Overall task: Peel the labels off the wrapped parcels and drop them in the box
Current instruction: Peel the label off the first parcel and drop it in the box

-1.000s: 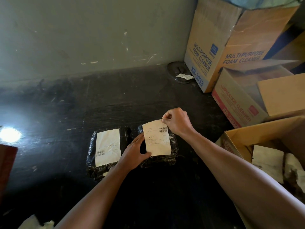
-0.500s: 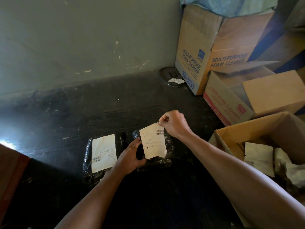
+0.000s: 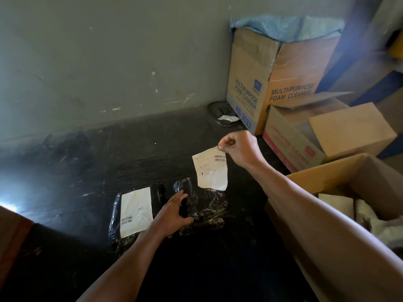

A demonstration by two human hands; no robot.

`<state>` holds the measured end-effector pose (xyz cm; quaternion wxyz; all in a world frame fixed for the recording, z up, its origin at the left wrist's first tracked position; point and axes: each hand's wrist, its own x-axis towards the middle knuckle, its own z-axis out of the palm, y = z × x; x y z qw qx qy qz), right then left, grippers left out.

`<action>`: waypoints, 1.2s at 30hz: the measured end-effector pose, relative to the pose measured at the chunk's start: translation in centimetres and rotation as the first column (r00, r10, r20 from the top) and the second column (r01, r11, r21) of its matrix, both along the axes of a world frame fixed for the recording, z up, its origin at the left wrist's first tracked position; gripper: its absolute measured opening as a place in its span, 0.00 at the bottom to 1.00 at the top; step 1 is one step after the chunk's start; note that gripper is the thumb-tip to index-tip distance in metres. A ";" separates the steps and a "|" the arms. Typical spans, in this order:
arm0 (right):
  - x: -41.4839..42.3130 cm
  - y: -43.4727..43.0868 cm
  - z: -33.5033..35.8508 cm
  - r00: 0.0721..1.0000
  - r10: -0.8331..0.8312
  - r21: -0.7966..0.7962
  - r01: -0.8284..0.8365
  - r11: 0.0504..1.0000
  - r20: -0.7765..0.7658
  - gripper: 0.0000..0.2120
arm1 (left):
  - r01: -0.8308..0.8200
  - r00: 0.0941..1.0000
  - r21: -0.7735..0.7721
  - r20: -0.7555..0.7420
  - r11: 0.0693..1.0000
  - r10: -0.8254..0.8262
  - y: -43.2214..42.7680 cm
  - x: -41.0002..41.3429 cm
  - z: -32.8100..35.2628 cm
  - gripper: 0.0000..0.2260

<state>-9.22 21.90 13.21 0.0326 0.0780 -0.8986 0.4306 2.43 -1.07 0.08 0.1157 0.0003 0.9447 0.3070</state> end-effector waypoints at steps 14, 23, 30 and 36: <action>2.8 8.2 -0.5 0.958 -0.284 -0.113 0.278 0.954 -0.040 0.02 | -0.039 0.993 0.056 -0.112 0.998 0.045 5.3 -1.2 3.7 0.32; 7.0 19.1 -0.3 0.833 -0.551 -0.217 0.529 0.820 -0.053 0.03 | 0.202 0.965 0.097 -0.190 0.974 -0.182 16.9 -2.7 5.8 0.30; 11.3 24.8 -2.0 0.739 -0.673 -0.241 0.648 0.722 -0.029 0.03 | 0.335 0.919 0.087 -0.248 0.938 -0.305 24.9 -2.7 5.8 0.33; 13.2 26.5 -4.7 0.717 -0.696 -0.210 0.685 0.697 0.029 0.06 | 0.366 0.892 -0.119 -0.237 0.923 -0.384 27.4 -2.7 4.8 0.41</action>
